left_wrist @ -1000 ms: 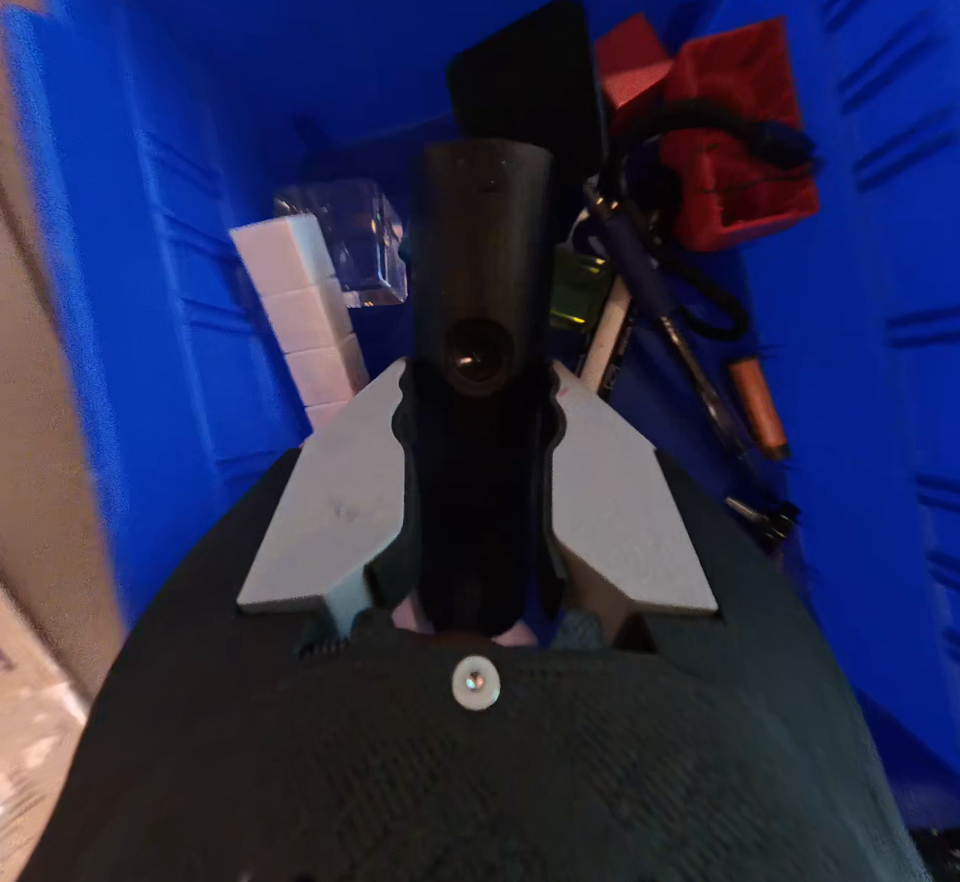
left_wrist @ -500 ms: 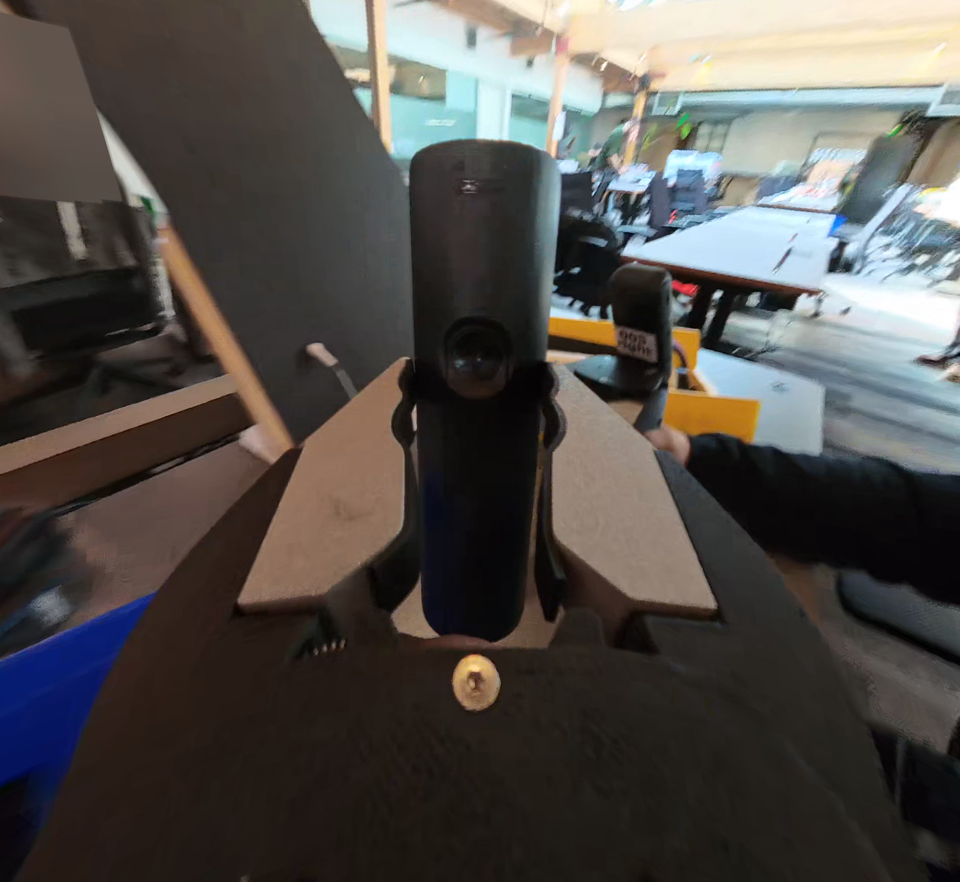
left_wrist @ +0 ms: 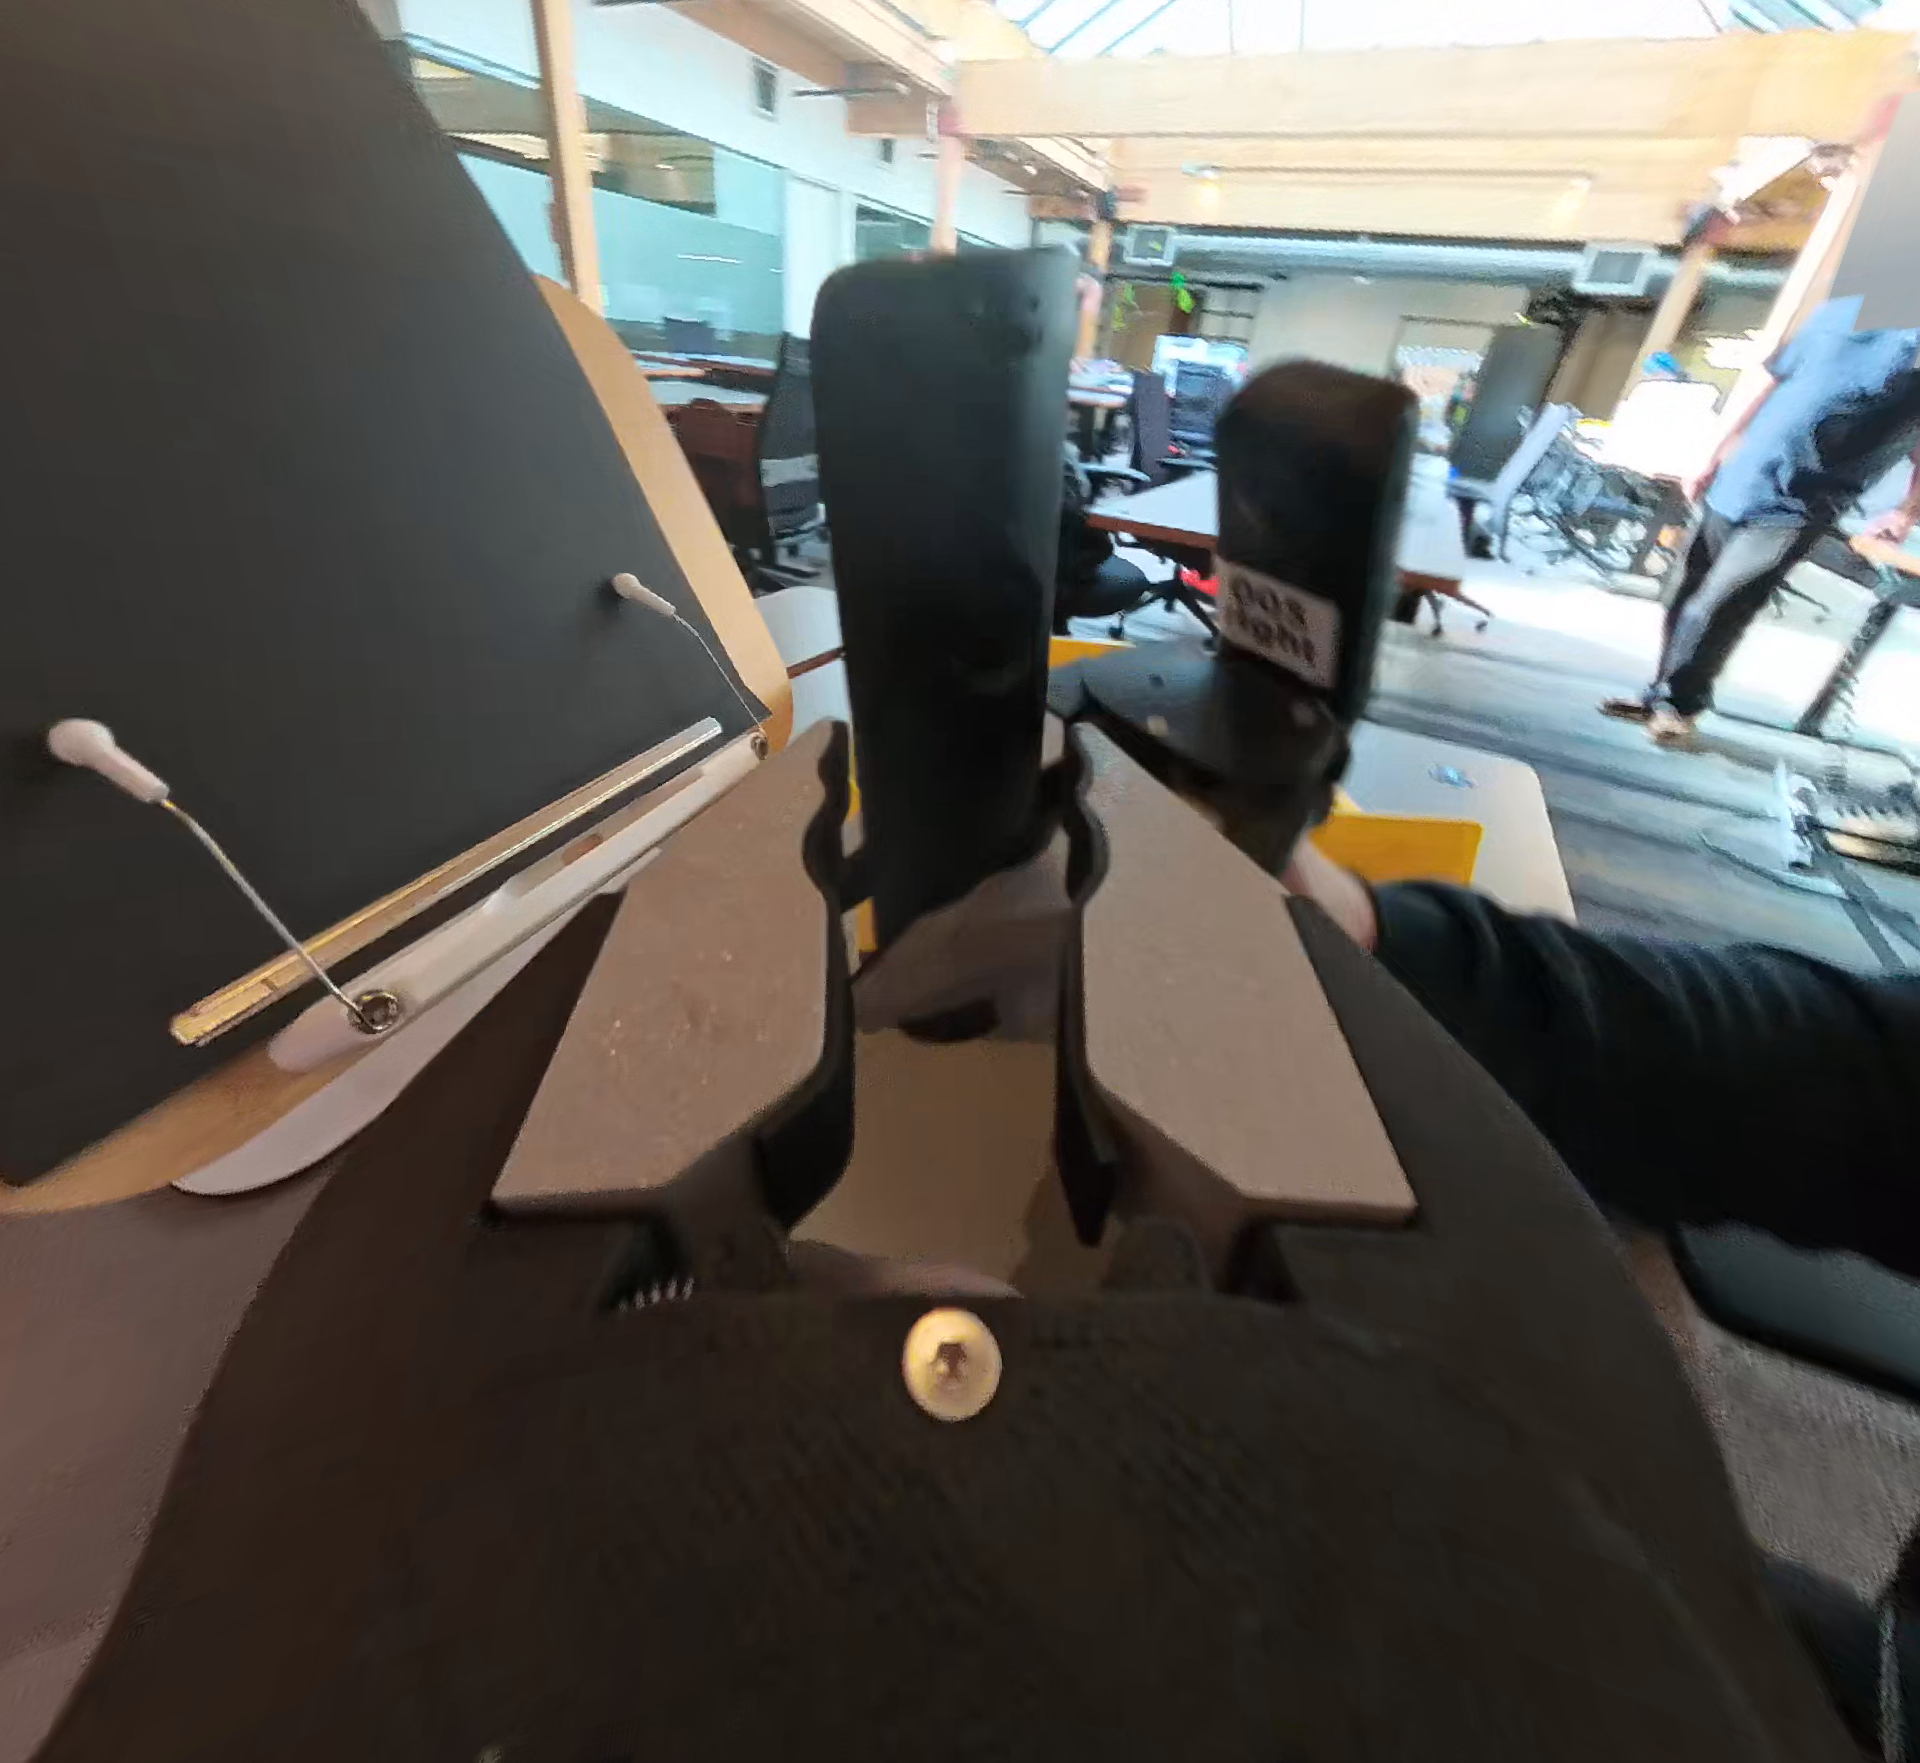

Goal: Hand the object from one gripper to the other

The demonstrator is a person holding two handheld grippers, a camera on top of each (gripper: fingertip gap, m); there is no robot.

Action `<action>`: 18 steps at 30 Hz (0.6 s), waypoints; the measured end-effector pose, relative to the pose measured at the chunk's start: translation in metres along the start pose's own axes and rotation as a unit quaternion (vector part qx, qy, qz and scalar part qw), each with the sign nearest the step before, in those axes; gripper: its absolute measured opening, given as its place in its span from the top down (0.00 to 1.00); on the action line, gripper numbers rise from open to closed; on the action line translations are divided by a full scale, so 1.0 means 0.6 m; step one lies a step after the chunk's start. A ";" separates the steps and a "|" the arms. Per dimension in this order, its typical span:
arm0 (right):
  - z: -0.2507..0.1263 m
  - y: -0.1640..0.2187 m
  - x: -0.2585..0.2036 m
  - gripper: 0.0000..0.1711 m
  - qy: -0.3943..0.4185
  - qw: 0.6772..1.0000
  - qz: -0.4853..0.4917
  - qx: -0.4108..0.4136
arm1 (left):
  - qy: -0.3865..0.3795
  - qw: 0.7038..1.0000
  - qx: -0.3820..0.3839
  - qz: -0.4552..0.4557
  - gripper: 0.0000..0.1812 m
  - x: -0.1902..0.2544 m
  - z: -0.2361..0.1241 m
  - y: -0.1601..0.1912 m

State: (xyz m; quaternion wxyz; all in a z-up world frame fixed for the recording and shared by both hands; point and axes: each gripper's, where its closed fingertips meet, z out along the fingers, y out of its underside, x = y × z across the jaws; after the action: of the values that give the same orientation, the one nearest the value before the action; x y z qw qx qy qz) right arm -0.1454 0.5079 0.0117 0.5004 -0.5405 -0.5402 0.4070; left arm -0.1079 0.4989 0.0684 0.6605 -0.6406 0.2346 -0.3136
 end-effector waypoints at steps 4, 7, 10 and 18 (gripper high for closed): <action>-0.022 0.010 -0.051 0.88 -0.171 0.982 0.074 -0.024 | 0.098 0.995 -0.027 -0.006 0.78 0.020 -0.019 0.021; -0.034 0.017 -0.098 0.87 -0.279 0.953 0.114 -0.033 | 0.119 0.991 -0.060 0.002 0.78 0.033 -0.011 0.057; -0.031 0.030 -0.125 0.87 -0.326 0.934 0.140 -0.053 | 0.124 0.990 -0.051 0.040 0.86 0.050 -0.006 0.071; -0.026 0.073 -0.176 0.87 -0.367 0.917 0.100 -0.123 | 0.201 0.975 -0.068 -0.063 0.87 0.076 -0.022 0.087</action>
State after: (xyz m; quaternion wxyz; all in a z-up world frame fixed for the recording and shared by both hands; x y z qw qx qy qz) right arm -0.1316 0.4056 -0.0395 0.1534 -0.4619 -0.6750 0.5545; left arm -0.0797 0.4559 0.0196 0.5338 -0.6212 0.3422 -0.4606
